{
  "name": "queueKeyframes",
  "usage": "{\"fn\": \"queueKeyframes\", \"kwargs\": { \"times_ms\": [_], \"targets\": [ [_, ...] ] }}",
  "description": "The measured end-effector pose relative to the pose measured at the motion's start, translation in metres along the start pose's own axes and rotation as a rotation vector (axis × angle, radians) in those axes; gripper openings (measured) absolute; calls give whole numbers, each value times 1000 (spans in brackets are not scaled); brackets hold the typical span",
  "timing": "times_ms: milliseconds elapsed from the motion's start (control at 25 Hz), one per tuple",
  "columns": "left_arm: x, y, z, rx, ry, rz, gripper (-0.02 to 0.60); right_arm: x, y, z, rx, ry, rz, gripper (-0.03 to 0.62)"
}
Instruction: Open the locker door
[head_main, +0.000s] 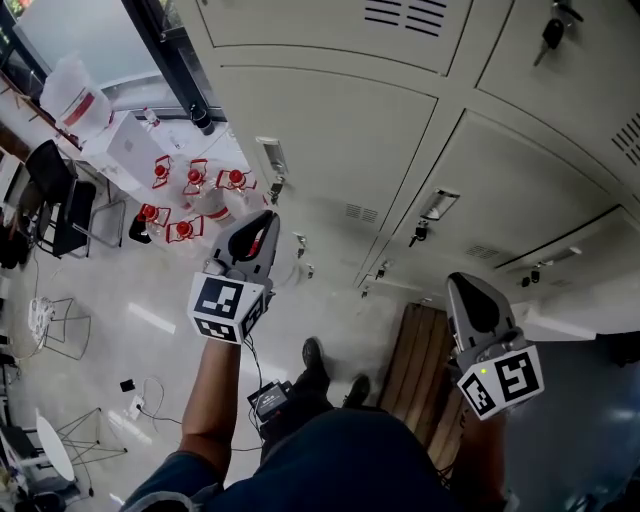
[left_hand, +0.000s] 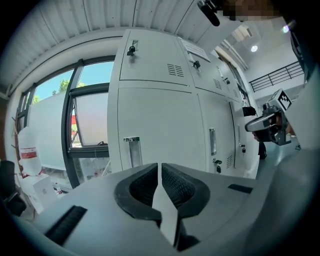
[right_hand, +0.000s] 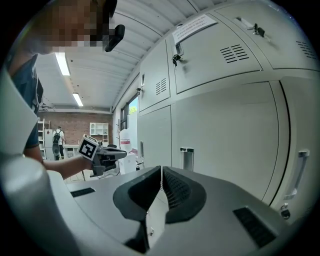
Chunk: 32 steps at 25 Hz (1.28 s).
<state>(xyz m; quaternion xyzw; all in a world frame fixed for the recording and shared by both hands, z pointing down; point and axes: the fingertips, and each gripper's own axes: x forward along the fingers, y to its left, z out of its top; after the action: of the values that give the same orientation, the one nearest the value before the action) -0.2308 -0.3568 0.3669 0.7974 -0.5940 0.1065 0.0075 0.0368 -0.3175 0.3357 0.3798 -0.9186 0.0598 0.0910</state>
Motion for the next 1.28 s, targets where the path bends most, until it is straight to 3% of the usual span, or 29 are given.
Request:
{"fn": "queueKeyframes", "kwargs": {
  "times_ms": [120,280,640,920,1080,1280],
  "targets": [
    [16,16,-1,-7,1,23,21,7,-3,-4,10,12,-12,37],
    [36,38,-3,-16,2,68,81,16,-7,-11,22,29,-25,37],
    [74,77,-20,-32,52,234,171,32,-14,-22,40,63,-47,37],
    [92,90,-21,-19,38,330,175,40,-19,-34,52,90,-61,37],
    [96,97,-19,26,7,388,157,43,-19,-38,56,101,-66,37],
    [96,97,-20,42,2,396,154,43,-21,-39,53,101,-71,37]
  ]
}}
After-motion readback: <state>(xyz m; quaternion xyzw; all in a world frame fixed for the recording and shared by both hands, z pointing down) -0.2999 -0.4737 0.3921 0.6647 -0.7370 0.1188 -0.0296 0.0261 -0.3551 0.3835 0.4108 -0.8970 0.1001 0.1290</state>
